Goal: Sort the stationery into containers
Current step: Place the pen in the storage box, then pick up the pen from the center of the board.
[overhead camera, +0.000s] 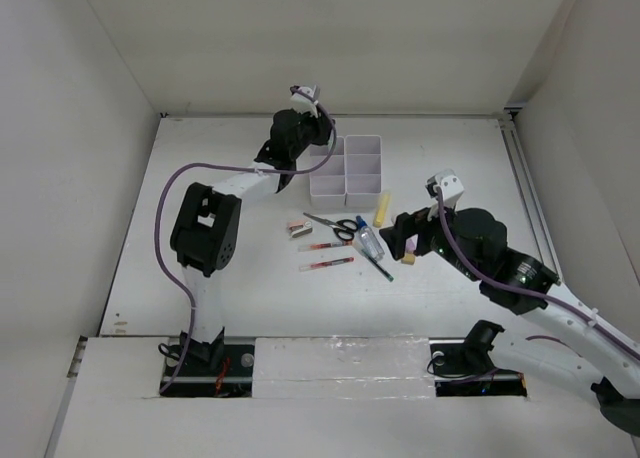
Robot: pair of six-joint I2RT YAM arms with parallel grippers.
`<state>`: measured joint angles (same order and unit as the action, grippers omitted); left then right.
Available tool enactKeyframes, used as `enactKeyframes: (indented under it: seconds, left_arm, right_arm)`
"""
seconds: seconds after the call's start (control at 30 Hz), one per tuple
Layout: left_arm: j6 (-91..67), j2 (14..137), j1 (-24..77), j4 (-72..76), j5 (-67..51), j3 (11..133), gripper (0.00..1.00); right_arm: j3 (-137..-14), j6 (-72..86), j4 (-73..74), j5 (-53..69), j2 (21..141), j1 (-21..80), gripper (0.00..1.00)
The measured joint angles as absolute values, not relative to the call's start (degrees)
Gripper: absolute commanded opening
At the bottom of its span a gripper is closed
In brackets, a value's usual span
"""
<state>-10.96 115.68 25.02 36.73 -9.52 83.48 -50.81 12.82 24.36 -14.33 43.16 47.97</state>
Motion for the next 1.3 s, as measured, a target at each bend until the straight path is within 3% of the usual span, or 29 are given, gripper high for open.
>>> enactKeyframes:
  seconds: [0.03,0.07,0.1,0.2,0.3,0.37,0.4,0.43,0.63,0.87,1.13,1.3]
  left_arm:
    - [-10.96,115.77,25.02,37.01,-9.39,83.29,0.22]
    - [-10.96,115.79,25.04,37.1,-9.28,83.05,0.38]
    - [-10.94,115.79,25.04,37.15,-9.1,82.78,0.43]
    - [-11.22,115.79,25.04,37.67,-8.84,81.89,0.56]
    - [-11.66,115.77,25.02,37.98,-8.84,81.25,0.59]
    - [-12.01,115.74,25.02,38.02,-9.06,81.03,0.67]
    - [-12.45,115.52,25.04,37.95,-9.21,80.95,0.74]
    - [-13.02,115.02,25.04,38.0,-9.32,80.53,1.0]
    - [-15.97,107.81,25.04,34.0,-9.39,79.59,1.0]
    - [-22.24,94.7,24.97,17.34,-3.42,85.12,1.0]
    - [-37.5,69.49,18.83,10.7,-1.39,65.34,1.0]
    - [-39.68,62.83,19.0,1.3,-0.84,61.41,1.0]
  right_arm:
    - [-50.81,12.82,24.34,-14.33,43.27,47.97,1.0]
    - [-50.76,12.82,24.32,-14.37,43.31,47.97,1.0]
    - [-50.68,12.86,24.27,-14.46,43.31,47.97,1.0]
    - [-50.59,12.91,24.36,-15.05,43.64,47.75,1.0]
    - [-50.59,13.17,24.47,-15.73,44.36,47.59,1.0]
    - [-50.59,13.63,24.49,-16.38,45.06,47.59,1.0]
    - [-50.59,13.89,24.6,-16.95,45.43,47.59,1.0]
    - [-50.59,14.22,24.86,-17.65,45.8,47.59,1.0]
    - [-50.81,19.0,29.02,-24.51,49.69,44.77,1.0]
    - [-50.68,21.41,30.59,-24.58,53.52,35.33,1.0]
    - [-49.76,19.07,28.73,-15.9,63.53,23.35,1.0]
    - [-50.68,16.14,28.38,-10.74,72.47,21.78,1.0]
